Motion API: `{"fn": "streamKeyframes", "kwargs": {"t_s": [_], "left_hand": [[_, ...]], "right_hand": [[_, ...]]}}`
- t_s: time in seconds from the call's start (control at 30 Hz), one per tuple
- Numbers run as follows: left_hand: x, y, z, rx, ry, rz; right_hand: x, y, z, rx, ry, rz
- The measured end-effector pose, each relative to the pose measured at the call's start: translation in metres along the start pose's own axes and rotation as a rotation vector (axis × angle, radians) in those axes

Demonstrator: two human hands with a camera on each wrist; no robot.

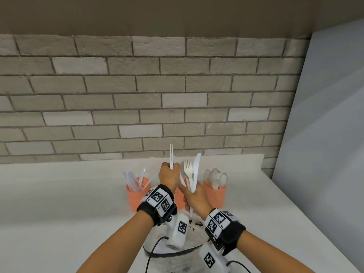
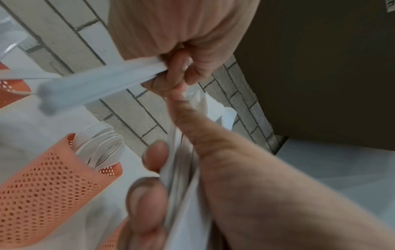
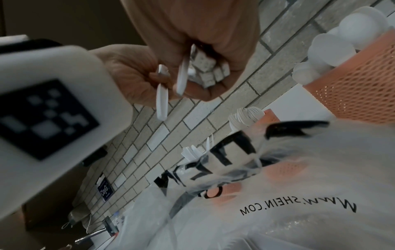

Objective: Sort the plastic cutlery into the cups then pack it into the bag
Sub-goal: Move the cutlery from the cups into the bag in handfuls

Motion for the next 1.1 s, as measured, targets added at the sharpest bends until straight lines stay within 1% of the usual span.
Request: {"fn": "streamKeyframes", "kwargs": {"t_s": [0.17,0.27,0.33,0.4,0.47,0.53,0.63,0.8,0.87,0.97,1.1], "left_hand": [[-0.007,0.005,0.009,0.044,-0.079,0.073],[-0.015,0.014,0.014,0.075,-0.049,0.134],[-0.015,0.019,0.014,0.069,-0.008,0.113],[-0.015,0.021,0.011,0.075,0.036,0.058],[-0.013,0.017,0.011,0.085,0.024,0.015],[-0.010,0.012,0.010,0.118,0.012,-0.012],[-0.005,0.001,0.010,0.182,0.087,-0.058],[0.009,-0.014,0.002,0.117,0.144,-0.116],[0.014,-0.016,-0.003,0.112,0.190,-0.124],[0.017,-0.016,-0.007,0.117,0.226,-0.100],[0.016,-0.016,-0.006,0.118,0.262,-0.083]], "right_hand": [[-0.003,-0.002,0.001,-0.013,-0.039,-0.015],[-0.005,0.000,0.006,0.000,-0.100,0.019],[-0.005,0.003,0.010,0.020,-0.173,0.051],[-0.004,0.004,0.014,0.044,-0.238,0.075],[-0.006,0.006,0.016,0.070,-0.309,0.095],[-0.009,0.007,0.016,0.081,-0.389,0.116],[-0.014,0.008,0.013,0.089,-0.513,0.157],[-0.020,0.007,0.005,0.072,-0.620,0.194],[-0.021,0.006,0.002,0.068,-0.639,0.197],[-0.021,0.003,-0.002,0.044,-0.669,0.188],[-0.022,-0.001,-0.004,0.064,-0.657,0.181]]}}
Point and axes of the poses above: each hand's wrist, its own y-axis towards the middle knuckle, its own x-axis out of the palm, z = x × y, the point moved 3 cm from there along y, towards the middle knuckle, and after that the axes turned 11 degrees about -y, right-handed, at the moved point
